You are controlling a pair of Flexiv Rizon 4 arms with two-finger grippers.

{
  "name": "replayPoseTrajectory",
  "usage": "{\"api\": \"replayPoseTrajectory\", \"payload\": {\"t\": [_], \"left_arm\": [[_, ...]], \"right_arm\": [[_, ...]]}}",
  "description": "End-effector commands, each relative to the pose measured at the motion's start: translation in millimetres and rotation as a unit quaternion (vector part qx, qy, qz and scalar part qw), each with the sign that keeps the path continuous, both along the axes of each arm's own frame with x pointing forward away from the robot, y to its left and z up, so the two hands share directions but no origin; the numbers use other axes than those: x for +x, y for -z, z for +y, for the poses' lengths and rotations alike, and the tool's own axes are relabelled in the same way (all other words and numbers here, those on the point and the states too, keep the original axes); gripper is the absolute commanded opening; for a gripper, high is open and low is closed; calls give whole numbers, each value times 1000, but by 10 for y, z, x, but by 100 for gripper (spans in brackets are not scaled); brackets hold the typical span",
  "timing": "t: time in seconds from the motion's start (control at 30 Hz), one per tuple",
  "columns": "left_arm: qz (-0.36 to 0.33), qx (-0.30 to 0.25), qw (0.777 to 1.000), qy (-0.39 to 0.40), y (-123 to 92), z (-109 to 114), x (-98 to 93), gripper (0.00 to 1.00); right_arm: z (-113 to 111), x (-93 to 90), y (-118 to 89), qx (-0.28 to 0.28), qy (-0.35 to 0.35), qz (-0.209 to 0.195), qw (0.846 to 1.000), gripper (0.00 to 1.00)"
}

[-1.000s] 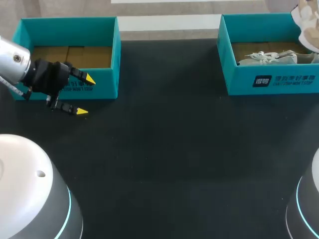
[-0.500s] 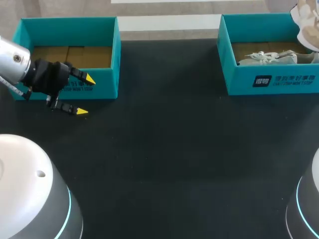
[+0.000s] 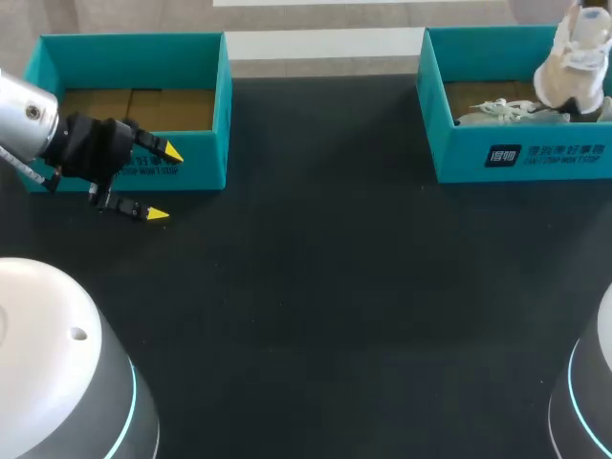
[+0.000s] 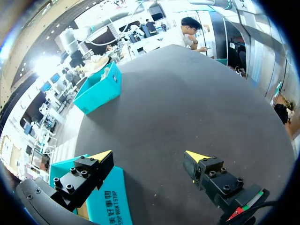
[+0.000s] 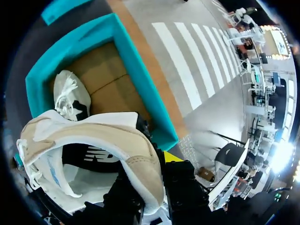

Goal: Take the shoe out of the shoebox, open the shoe tongue, remove and reinsert the insole, then place the shoe into the shoebox

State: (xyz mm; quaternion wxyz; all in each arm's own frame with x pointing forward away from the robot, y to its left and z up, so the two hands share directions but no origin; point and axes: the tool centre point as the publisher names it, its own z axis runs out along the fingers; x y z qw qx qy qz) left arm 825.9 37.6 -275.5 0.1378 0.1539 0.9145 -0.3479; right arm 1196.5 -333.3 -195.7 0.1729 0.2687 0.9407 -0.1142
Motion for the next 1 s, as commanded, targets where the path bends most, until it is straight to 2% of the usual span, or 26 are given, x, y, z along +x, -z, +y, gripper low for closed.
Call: {"api": "replayPoseTrajectory", "payload": {"t": [0.03,0.13,0.3,0.53,1.0], "left_arm": [[0,2,1000,0,2,-5,0,100],[0,2,1000,0,2,-5,0,100],[0,2,1000,0,2,-5,0,100],[0,2,1000,0,2,-5,0,100],[0,2,1000,0,2,-5,0,100]], "right_arm": [[34,-14,-71,14,148,-22,989,0],[3,-37,-102,32,182,-30,982,0],[-20,-142,-65,62,258,-30,964,0],[-25,-324,3,99,398,-36,911,0],[-25,-324,3,99,398,-36,911,0]]}}
